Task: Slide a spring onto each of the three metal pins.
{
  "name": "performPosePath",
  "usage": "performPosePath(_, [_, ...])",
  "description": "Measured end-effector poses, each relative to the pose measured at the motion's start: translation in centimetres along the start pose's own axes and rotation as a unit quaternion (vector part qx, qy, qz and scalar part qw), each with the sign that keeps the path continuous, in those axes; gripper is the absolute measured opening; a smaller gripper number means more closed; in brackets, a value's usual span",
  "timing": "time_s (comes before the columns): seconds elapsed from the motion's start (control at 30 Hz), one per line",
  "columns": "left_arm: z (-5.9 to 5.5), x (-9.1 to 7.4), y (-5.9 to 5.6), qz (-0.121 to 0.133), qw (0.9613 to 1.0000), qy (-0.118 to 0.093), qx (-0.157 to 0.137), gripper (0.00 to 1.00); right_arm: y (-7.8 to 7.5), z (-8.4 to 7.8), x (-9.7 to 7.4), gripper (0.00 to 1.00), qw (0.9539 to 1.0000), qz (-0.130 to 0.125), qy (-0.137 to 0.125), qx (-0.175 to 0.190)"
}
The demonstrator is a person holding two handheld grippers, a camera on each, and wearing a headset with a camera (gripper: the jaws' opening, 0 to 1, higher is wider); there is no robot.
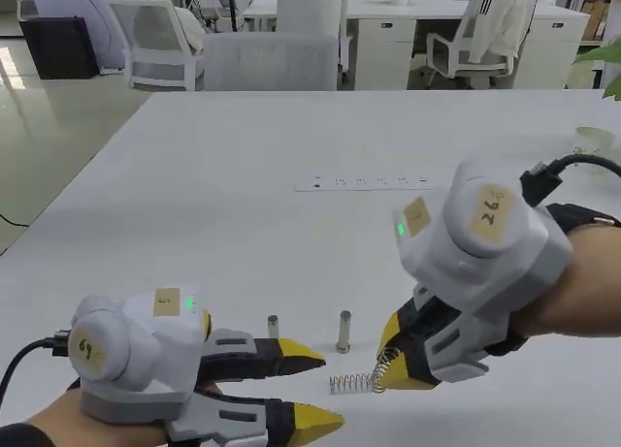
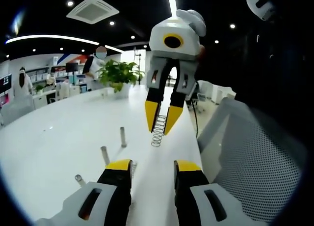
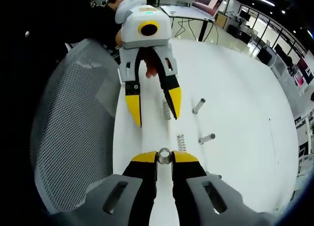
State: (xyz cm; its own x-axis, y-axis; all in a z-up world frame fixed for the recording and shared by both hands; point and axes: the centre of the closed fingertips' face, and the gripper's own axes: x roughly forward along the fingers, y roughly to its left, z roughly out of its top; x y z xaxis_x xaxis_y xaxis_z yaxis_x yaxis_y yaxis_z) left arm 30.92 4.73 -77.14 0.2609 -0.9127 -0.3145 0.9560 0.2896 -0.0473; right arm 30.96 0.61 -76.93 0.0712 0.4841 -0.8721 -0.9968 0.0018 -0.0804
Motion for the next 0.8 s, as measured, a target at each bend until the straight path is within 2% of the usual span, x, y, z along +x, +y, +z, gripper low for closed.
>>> performPosePath(0.43, [-1.0,-2.5,1.3,0.034,0.9993,0.003,-0.015,0.35,-1.7,-1.8,-1.3,0.08,0.9995,-0.019,0.011,0.021])
performPosePath(0.8, [-1.9,-4.6,2.3,0.077,0.9962,-0.007,-0.04,0.42,-3.5,-3.0,-2.7,0.08,0.9985,-0.038,0.021,0.034])
